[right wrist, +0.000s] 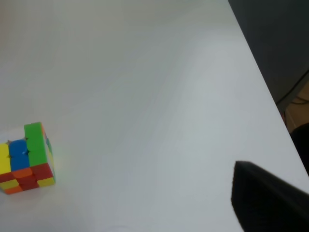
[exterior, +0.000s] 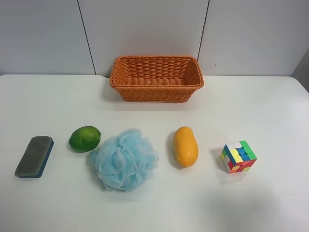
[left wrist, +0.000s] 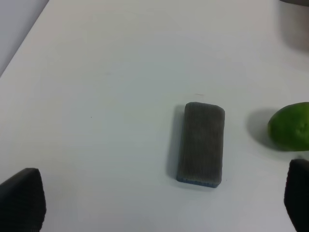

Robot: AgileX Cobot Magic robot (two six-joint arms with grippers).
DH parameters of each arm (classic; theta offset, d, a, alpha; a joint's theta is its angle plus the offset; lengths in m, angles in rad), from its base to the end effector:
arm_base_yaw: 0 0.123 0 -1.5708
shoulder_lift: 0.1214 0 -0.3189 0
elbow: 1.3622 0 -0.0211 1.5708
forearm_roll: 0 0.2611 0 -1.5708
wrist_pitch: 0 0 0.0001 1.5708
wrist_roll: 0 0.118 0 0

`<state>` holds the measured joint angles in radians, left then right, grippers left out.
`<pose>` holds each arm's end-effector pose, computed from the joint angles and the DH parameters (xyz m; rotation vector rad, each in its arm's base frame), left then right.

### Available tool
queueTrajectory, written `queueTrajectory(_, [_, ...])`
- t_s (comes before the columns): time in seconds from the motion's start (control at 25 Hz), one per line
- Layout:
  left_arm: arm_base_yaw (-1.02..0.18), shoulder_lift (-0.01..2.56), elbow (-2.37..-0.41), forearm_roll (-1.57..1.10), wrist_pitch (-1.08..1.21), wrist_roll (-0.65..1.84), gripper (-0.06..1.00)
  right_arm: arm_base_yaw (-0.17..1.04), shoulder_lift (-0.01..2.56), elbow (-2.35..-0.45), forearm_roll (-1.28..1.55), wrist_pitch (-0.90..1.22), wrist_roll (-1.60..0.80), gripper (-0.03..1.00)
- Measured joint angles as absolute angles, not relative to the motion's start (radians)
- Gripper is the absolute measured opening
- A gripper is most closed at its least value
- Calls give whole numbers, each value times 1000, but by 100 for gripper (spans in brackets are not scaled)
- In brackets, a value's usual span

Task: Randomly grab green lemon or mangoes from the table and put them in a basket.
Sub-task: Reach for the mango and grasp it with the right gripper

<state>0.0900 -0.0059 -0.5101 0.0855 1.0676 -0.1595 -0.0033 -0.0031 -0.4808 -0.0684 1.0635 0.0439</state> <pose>-0.0092 0.0080 0.2726 -0.2580 2.0163 0.0584 -0.0046 -0.0070 0.2639 0.0513 2.0611 -0.0571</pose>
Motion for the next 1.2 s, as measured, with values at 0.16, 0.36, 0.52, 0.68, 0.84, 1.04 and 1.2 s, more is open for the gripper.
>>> queueTrajectory(0.16, [90, -6, -510, 85, 1068, -160, 99, -3, -3, -481, -68, 1064, 44, 97])
queueTrajectory(0.36, [90, -6, -510, 85, 1068, -160, 99, -3, -3, -481, -68, 1064, 44, 97])
queueTrajectory(0.52, [90, -6, -510, 85, 1068, -160, 99, -3, -3, -481, -65, 1064, 43, 97])
queueTrajectory(0.68, [90, -6, -510, 85, 1068, -160, 99, -3, -3, -509, -35, 1060, 40, 97])
queueTrajectory(0.84, [90, -6, -510, 85, 1068, -160, 99, -3, 81, -641, -23, 1047, 30, 95])
queueTrajectory(1.04, [90, -6, -510, 85, 1068, -160, 99, -3, 354, -811, -14, 1040, -31, 92])
queueTrajectory(1.2, [90, -6, -510, 85, 1068, -160, 99, -3, 582, -895, 76, 1033, -52, 92])
